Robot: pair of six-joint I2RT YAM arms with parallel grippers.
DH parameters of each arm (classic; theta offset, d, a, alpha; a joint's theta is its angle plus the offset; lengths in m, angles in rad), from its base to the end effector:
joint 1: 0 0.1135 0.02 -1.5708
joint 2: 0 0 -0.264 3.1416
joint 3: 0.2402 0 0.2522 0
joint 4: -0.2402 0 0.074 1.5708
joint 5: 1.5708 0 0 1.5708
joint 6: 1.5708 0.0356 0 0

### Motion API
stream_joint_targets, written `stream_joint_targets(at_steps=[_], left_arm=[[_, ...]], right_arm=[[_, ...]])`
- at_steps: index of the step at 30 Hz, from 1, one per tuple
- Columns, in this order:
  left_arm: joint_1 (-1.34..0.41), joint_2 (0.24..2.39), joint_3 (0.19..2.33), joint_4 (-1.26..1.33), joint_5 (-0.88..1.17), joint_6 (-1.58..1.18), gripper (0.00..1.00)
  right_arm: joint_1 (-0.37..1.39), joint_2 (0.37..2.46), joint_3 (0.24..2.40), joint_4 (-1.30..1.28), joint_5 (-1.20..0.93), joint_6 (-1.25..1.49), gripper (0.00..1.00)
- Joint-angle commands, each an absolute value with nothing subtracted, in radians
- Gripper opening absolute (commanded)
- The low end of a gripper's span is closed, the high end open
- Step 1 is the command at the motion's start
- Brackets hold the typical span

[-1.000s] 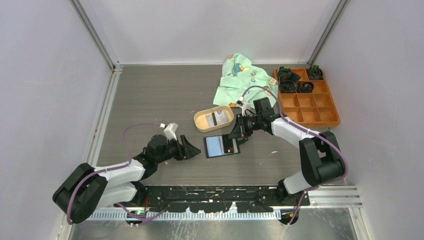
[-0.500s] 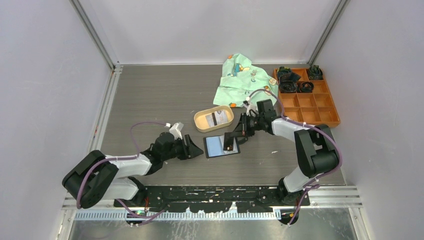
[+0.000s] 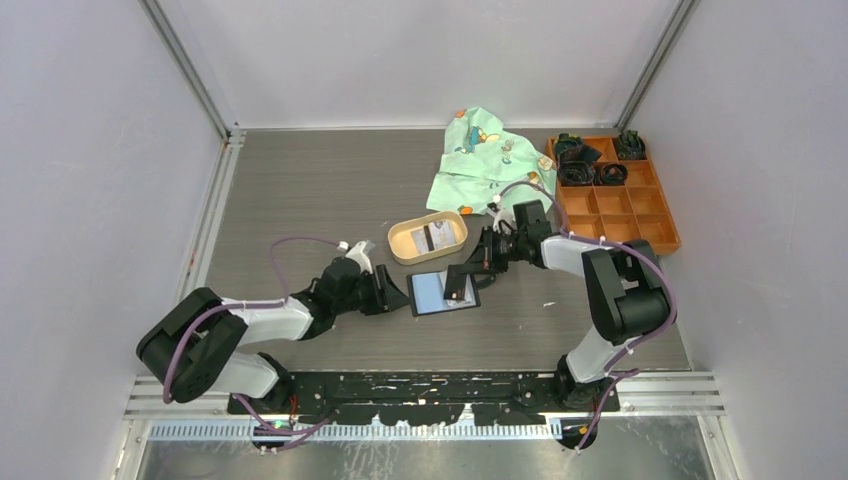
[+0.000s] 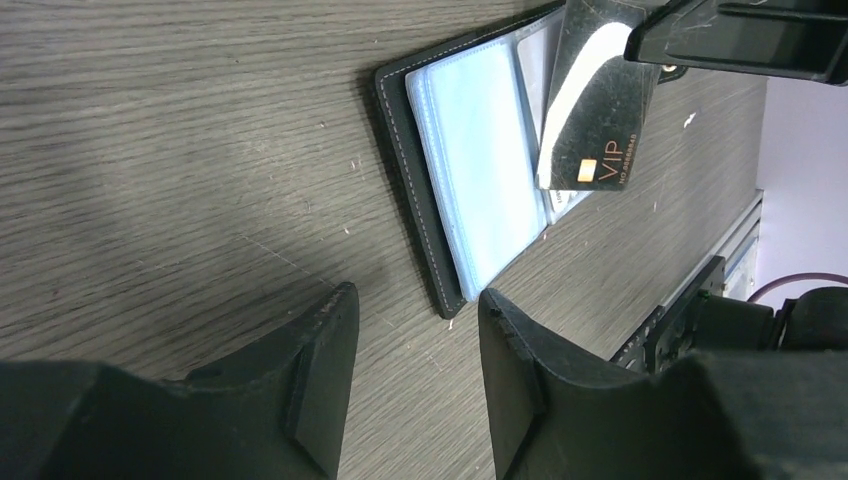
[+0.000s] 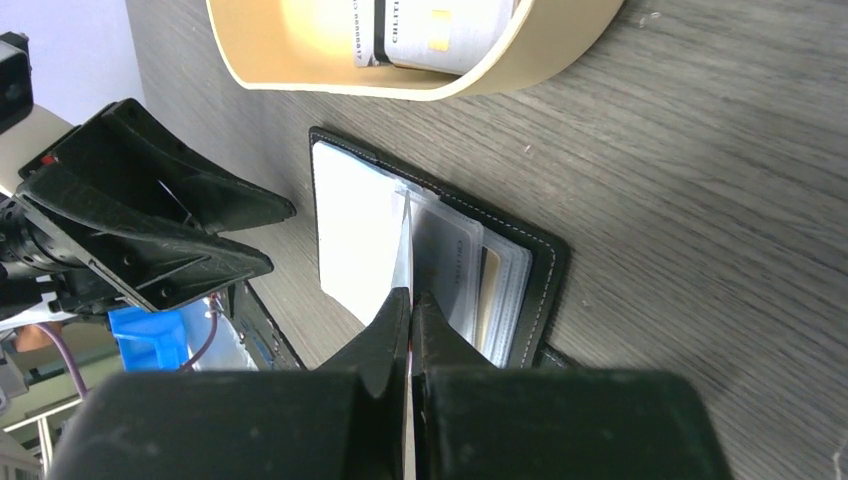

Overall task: Put the credit cards into the card holder
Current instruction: Insert the credit card into the card holder.

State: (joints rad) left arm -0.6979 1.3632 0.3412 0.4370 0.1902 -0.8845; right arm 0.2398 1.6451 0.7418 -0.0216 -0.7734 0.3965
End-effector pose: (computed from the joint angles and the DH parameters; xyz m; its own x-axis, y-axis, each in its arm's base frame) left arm 0.1760 -0.1564 0.1340 -0.8497 -0.2788 -0.4475 0.1491 0.6871 -0.7111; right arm 0.2838 0.0950 0.1421 -0.9389 0.0549 -0.3398 -0.2339 0.6223 0.7470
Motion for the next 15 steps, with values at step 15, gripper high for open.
stream_joint_targets(at_steps=[15], left_arm=[[-0.716,1.429,0.424,0.402,0.181,-0.864,0.44]], right_arm=[[0.258,1.704,0.738,0.066,-0.838,0.454,0.01]])
